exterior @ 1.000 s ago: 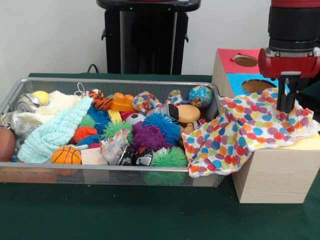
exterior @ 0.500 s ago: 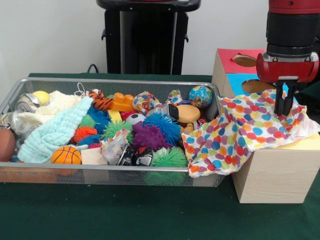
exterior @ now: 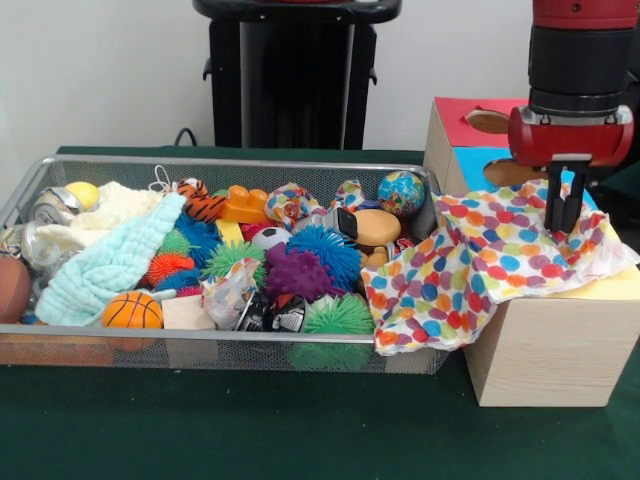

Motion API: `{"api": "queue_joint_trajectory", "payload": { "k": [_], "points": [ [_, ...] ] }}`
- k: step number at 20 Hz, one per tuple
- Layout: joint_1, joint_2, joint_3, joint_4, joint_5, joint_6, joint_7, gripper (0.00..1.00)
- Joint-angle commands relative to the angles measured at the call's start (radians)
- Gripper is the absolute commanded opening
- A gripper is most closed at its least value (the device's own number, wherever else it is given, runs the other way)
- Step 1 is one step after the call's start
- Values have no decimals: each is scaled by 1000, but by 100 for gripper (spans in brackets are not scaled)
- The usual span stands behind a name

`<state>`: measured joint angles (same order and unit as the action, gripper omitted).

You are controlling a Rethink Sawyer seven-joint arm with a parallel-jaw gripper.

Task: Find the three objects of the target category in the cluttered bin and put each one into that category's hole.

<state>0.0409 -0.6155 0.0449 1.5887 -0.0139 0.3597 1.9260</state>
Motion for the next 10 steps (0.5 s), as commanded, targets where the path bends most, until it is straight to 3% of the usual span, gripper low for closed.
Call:
{"api": "queue_joint_trajectory", "payload": {
  "k": [1,10],
  "points": [
    [-73,52,108,14,-5,27,37,0],
    [-50,41,104,37,12,41,89,0]
  ]
}}
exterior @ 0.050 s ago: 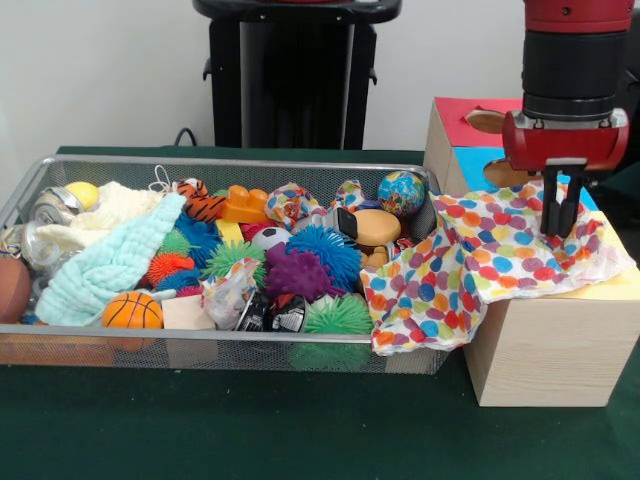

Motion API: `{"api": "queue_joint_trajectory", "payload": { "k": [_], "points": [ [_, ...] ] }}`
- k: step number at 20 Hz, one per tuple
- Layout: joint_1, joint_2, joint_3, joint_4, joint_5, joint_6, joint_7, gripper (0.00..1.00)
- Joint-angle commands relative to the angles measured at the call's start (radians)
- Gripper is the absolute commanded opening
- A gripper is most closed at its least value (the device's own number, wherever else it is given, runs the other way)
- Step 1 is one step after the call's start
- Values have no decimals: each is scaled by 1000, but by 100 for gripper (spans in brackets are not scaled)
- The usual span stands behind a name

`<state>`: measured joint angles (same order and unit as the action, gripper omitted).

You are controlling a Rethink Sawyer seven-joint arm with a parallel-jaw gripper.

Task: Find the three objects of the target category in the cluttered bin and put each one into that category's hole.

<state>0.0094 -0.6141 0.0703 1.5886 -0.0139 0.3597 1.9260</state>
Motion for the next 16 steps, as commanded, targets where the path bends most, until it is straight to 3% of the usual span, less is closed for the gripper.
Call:
{"api": "queue_joint_trajectory", "payload": {
  "k": [1,9,16],
  "points": [
    [-16,36,79,39,14,42,91,0],
    [-3,21,81,56,28,41,112,0],
    [18,47,64,-46,26,87,96,0]
  ]
}}
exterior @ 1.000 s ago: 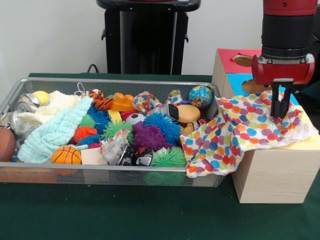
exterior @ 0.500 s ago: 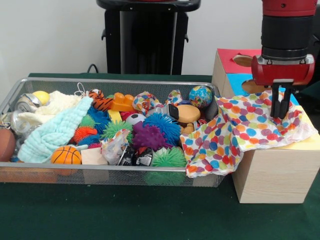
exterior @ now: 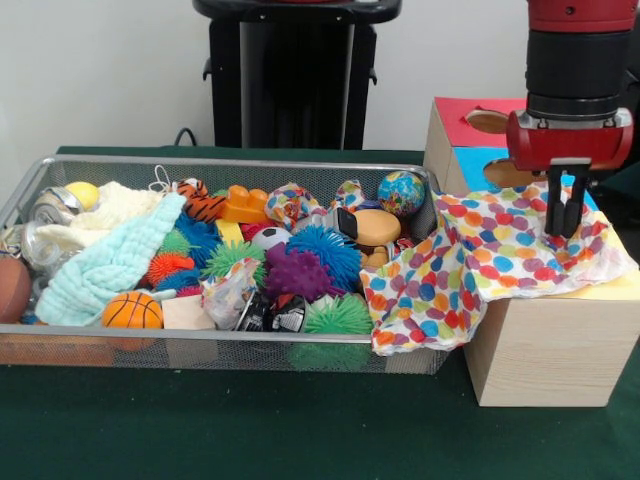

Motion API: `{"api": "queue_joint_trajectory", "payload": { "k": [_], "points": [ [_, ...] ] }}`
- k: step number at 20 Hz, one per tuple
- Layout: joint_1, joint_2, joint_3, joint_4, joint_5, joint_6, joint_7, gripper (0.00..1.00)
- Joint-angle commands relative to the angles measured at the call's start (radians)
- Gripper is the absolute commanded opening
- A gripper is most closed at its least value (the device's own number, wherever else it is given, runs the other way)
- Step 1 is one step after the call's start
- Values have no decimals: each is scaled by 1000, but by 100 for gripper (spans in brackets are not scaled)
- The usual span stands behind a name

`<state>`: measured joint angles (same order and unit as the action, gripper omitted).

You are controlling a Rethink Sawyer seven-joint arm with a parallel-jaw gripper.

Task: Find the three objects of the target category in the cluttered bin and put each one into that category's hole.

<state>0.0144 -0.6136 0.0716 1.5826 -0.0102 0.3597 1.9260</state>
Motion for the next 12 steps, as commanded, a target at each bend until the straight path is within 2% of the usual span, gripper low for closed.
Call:
{"api": "queue_joint_trajectory", "payload": {
  "k": [1,8,12],
  "points": [
    [14,49,59,-51,21,97,93,0],
    [-3,39,63,-94,13,176,46,0],
    [-22,62,72,-118,3,183,24,0]
  ]
}}
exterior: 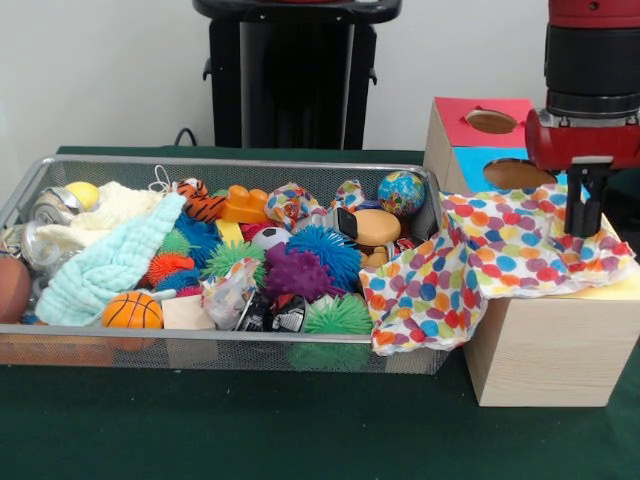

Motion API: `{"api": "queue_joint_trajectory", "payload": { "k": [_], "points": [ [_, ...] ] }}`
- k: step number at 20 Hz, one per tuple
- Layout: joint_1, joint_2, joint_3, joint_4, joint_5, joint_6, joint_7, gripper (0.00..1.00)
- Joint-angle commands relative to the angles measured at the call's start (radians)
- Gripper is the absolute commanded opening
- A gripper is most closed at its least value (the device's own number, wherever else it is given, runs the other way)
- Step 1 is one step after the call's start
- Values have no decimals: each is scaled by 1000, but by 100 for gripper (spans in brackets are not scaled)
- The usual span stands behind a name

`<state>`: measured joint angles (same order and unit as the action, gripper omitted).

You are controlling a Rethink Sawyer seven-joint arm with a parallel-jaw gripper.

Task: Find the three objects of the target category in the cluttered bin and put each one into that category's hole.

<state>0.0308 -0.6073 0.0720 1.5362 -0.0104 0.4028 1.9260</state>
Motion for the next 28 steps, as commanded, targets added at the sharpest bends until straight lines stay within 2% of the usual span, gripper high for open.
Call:
{"api": "queue_joint_trajectory", "payload": {
  "k": [1,7,15,24,28],
  "points": [
    [-45,56,73,-69,0,140,18,0],
    [-95,75,99,-61,-28,105,-28,0],
    [-134,114,128,-54,-48,71,-35,0],
    [-95,132,110,19,-55,10,40,0],
    [-100,147,126,38,-54,-18,43,0]
  ]
}}
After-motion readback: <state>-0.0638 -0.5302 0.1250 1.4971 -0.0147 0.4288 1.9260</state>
